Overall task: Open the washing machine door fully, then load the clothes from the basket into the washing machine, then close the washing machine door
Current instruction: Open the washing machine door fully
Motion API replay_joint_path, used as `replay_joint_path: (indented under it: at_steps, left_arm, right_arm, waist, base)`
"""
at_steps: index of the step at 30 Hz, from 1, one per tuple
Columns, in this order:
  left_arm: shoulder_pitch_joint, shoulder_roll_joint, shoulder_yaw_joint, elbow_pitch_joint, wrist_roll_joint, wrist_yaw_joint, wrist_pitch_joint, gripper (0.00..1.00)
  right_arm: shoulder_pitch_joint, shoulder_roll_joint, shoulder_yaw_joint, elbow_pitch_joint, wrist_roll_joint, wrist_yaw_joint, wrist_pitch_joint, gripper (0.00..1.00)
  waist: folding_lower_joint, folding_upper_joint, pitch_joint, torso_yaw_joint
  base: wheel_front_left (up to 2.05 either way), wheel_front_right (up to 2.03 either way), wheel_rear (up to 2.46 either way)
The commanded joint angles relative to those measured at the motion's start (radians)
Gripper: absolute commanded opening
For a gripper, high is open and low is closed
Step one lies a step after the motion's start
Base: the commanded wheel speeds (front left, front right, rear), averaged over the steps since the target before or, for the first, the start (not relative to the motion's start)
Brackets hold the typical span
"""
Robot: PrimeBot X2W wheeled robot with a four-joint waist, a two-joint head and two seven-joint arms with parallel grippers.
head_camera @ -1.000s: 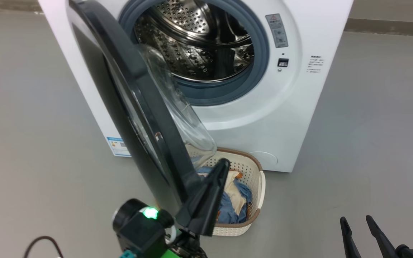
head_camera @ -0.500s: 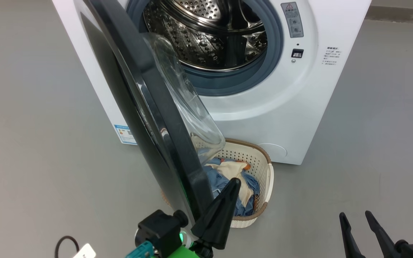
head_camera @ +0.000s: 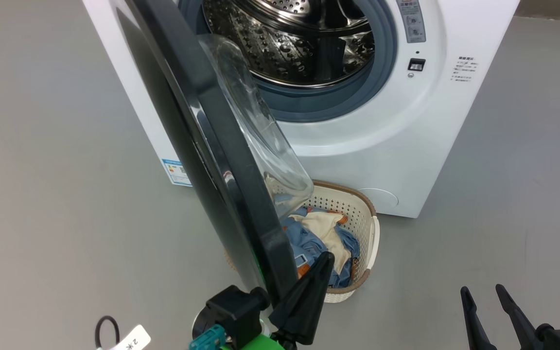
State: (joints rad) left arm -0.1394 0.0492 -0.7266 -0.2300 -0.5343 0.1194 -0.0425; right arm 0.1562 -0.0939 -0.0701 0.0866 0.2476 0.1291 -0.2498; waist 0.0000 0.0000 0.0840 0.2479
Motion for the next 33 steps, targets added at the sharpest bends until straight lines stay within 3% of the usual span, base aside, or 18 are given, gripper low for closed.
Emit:
replay_joint_path:
  at_steps: [1, 33]
  left_arm:
    - [-0.035, 0.001, 0.026, -0.018, -0.009, 0.01, 0.0, 0.0]
    - [-0.065, 0.004, 0.025, 0.077, 0.033, 0.113, -0.037, 0.0]
  right_arm:
    - [-0.043, -0.016, 0.031, -0.02, 0.002, 0.002, -0.012, 1.0]
    - [-0.047, -0.013, 0.04, -0.014, 0.004, 0.002, -0.012, 1.0]
  waist:
    - [0.0, 0.0, 0.003, 0.006]
    - [0.0, 0.0, 0.0, 0.036]
  base:
    - [0.0, 0.0, 0.0]
    - [0.0, 0.0, 0.0]
